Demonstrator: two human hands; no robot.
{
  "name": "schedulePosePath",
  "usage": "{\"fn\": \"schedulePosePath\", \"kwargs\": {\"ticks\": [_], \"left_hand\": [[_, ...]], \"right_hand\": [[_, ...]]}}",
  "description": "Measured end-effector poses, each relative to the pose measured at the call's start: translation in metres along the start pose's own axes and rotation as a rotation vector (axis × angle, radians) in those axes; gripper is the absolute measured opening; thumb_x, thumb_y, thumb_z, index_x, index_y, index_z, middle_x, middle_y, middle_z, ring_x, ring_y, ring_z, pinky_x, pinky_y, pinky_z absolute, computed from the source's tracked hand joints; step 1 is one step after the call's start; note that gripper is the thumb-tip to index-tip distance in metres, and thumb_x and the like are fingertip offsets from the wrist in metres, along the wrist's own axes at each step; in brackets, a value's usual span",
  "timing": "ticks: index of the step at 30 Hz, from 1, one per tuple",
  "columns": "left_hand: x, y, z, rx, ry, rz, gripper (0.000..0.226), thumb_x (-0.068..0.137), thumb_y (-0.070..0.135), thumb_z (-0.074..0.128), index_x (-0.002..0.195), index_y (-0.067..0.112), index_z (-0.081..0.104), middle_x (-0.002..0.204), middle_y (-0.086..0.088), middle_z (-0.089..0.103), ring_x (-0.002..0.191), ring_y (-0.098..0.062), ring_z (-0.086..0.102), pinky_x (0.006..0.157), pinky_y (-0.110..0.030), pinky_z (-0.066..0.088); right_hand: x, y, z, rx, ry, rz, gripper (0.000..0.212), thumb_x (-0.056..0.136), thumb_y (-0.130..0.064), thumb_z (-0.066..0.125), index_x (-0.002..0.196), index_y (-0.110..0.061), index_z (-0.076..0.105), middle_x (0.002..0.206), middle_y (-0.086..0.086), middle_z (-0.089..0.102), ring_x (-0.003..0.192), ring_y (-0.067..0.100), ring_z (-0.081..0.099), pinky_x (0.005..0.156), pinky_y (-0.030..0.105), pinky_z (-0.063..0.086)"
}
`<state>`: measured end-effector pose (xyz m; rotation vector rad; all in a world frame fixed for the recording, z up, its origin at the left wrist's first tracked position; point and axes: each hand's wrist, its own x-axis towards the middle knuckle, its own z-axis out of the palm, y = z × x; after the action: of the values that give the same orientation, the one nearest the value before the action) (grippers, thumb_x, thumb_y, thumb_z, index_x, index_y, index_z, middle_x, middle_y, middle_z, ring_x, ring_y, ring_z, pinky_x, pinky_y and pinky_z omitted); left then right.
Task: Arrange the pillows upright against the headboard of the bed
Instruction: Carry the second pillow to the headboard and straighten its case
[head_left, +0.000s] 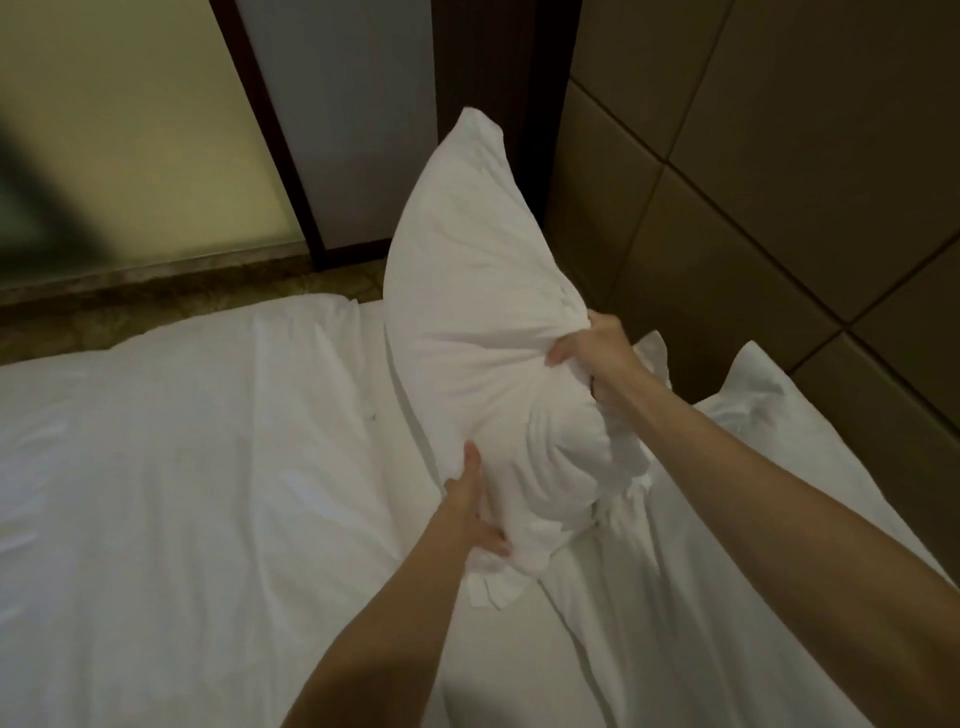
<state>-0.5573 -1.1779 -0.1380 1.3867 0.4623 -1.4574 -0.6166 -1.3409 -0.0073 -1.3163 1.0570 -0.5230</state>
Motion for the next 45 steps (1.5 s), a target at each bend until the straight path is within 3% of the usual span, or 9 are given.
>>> {"fn": "schedulePosePath", "kwargs": {"ticks": [5,12,15,20,25,32,37,41,45], "left_hand": [[0.004,0.034,0.032,-0.392,-0.070,0.095,0.101,0.063,0.086,0.046,0.149,0.040,0.016,0.154,-0.006,0.031,0.133,-0.040,0.038,0.100,-0.068,0.036],[-0.001,0.072,0.063,-0.295,-0.190,0.182,0.101,0.062,0.086,0.047,0.148,0.041,0.017,0.150,-0.002,0.038,0.130,-0.035,0.044,0.100,-0.062,0.040],[0.007,0.072,0.073,-0.189,-0.224,0.230,0.096,0.068,0.081,0.048,0.148,0.042,0.014,0.152,0.000,0.034,0.130,-0.035,0.042,0.102,-0.059,0.041],[0.013,0.052,0.066,0.423,-0.214,0.293,0.062,0.091,0.051,0.045,0.146,0.043,0.020,0.145,-0.001,0.044,0.122,-0.030,0.052,0.101,-0.044,0.041],[0.006,0.038,0.062,0.571,-0.111,0.362,0.052,0.092,0.022,0.044,0.142,0.031,0.037,0.108,0.000,0.059,0.088,-0.018,0.057,0.069,-0.028,0.038],[-0.019,0.047,0.065,0.432,0.002,0.580,0.035,0.093,0.010,0.039,0.125,0.007,0.053,0.105,-0.009,0.064,0.078,-0.016,0.060,0.060,-0.022,0.039],[-0.041,0.048,0.064,0.464,0.033,0.656,0.030,0.095,0.015,0.037,0.114,0.008,0.059,0.102,-0.009,0.066,0.079,-0.016,0.062,0.067,-0.025,0.044],[-0.066,0.036,0.069,0.548,0.035,0.695,0.032,0.095,0.015,0.037,0.112,0.007,0.062,0.104,-0.009,0.067,0.083,-0.018,0.063,0.078,-0.028,0.045],[-0.096,0.019,0.084,0.647,-0.013,0.787,0.027,0.094,0.014,0.039,0.102,0.011,0.065,0.101,-0.009,0.069,0.081,-0.017,0.063,0.068,-0.022,0.046]], "right_hand": [[-0.007,-0.038,0.008,0.164,-0.092,-0.078,0.057,0.055,0.027,0.059,0.079,-0.024,0.067,0.081,-0.006,0.070,0.070,0.013,0.066,0.050,0.023,0.055],[-0.002,-0.076,-0.014,0.088,-0.011,-0.245,0.058,0.052,0.024,0.061,0.078,-0.027,0.067,0.072,-0.014,0.071,0.061,0.005,0.068,0.048,0.021,0.054],[0.002,-0.072,-0.031,0.045,0.118,-0.313,0.055,0.051,0.017,0.062,0.090,-0.021,0.069,0.083,-0.011,0.072,0.074,0.009,0.069,0.055,0.026,0.057],[0.021,-0.044,-0.074,-0.745,0.317,-0.256,0.042,0.073,-0.025,0.073,0.104,-0.006,0.051,0.106,0.010,0.063,0.100,0.035,0.058,0.087,0.048,0.044],[0.028,-0.019,-0.102,-1.253,0.304,-0.226,0.009,0.091,-0.012,0.049,0.099,-0.008,0.047,0.093,0.013,0.061,0.090,0.037,0.058,0.085,0.043,0.039],[0.019,-0.049,-0.124,-0.968,0.520,-0.491,0.014,0.084,0.001,0.044,0.083,-0.013,0.047,0.082,0.010,0.052,0.075,0.031,0.050,0.062,0.038,0.041],[-0.006,-0.032,-0.125,-1.091,0.476,-0.318,0.014,0.087,0.000,0.040,0.088,-0.012,0.046,0.086,0.011,0.051,0.074,0.030,0.048,0.061,0.037,0.039],[-0.045,-0.023,-0.138,-1.004,0.367,-0.250,0.013,0.088,-0.009,0.046,0.097,-0.008,0.055,0.100,0.015,0.061,0.085,0.034,0.056,0.068,0.039,0.046],[-0.108,0.011,-0.167,-0.951,0.284,-0.212,0.029,0.090,-0.022,0.056,0.116,-0.009,0.055,0.119,0.013,0.055,0.105,0.032,0.055,0.087,0.041,0.047]]}}
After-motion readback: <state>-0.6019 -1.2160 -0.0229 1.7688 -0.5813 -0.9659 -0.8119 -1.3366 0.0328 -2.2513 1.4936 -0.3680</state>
